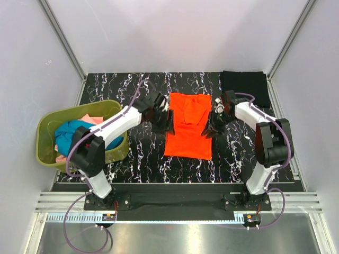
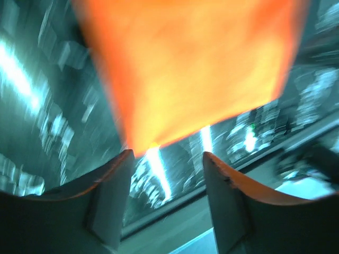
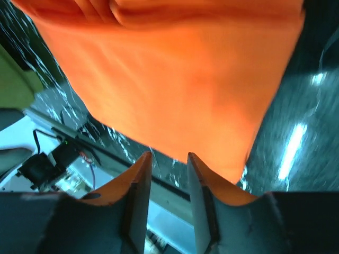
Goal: Fold and stack the t-shirts
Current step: Fold the tshirt
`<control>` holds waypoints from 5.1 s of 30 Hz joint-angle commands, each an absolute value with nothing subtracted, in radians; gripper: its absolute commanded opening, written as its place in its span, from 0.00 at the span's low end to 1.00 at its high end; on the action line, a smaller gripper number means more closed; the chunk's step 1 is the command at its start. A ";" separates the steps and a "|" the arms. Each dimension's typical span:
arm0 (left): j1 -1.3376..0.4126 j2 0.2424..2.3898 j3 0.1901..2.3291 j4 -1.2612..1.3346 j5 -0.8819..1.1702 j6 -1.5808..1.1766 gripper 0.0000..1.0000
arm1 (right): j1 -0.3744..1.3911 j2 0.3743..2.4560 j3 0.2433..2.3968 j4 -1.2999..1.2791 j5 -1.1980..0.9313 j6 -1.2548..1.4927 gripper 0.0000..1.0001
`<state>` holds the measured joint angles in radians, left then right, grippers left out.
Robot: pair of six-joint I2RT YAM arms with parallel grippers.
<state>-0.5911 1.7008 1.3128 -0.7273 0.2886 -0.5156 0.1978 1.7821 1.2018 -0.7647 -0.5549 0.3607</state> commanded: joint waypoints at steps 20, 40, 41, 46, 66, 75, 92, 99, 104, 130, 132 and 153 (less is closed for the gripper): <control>-0.434 2.151 1.563 -0.548 0.408 -0.580 0.30 | 0.114 2.206 1.603 -0.833 -0.552 0.331 0.04; -0.448 1.893 1.335 -0.483 0.503 -0.561 0.48 | 0.078 1.979 1.525 -0.902 -0.462 0.242 0.42; -0.460 1.891 1.330 -0.453 0.524 -0.568 0.46 | 0.078 1.982 1.519 -0.885 -0.472 0.250 0.40; -0.505 1.916 1.272 -0.339 0.633 -0.672 0.38 | 0.078 2.019 1.461 -0.810 -0.578 0.304 0.13; -0.567 1.789 1.253 -0.516 0.478 -0.566 0.47 | 0.190 1.798 1.280 -0.828 -0.500 0.324 0.21; -0.606 1.792 1.088 -0.423 0.476 -0.666 0.31 | 0.413 1.882 1.158 -0.526 -0.821 0.551 0.06; -0.606 1.807 0.988 -0.440 0.391 -0.627 0.27 | 0.391 1.867 1.026 -0.643 -0.703 0.388 0.00; -0.612 1.775 1.031 -0.479 0.410 -0.632 0.29 | 0.446 1.865 1.098 -0.601 -0.816 0.452 0.01; -0.612 1.812 0.993 -0.428 0.407 -0.635 0.29 | 0.442 1.855 0.991 -0.566 -0.792 0.416 0.00; -0.612 1.690 0.781 -0.367 0.465 -0.652 0.29 | 0.184 1.762 1.081 -0.738 -0.423 0.348 0.15; -0.612 1.675 0.767 -0.348 0.471 -0.666 0.29 | 0.184 1.839 1.138 -0.735 -0.428 0.338 0.15; -0.630 1.382 0.784 -0.526 0.354 -0.643 0.59 | 0.186 1.744 1.168 -0.890 -0.379 0.271 0.55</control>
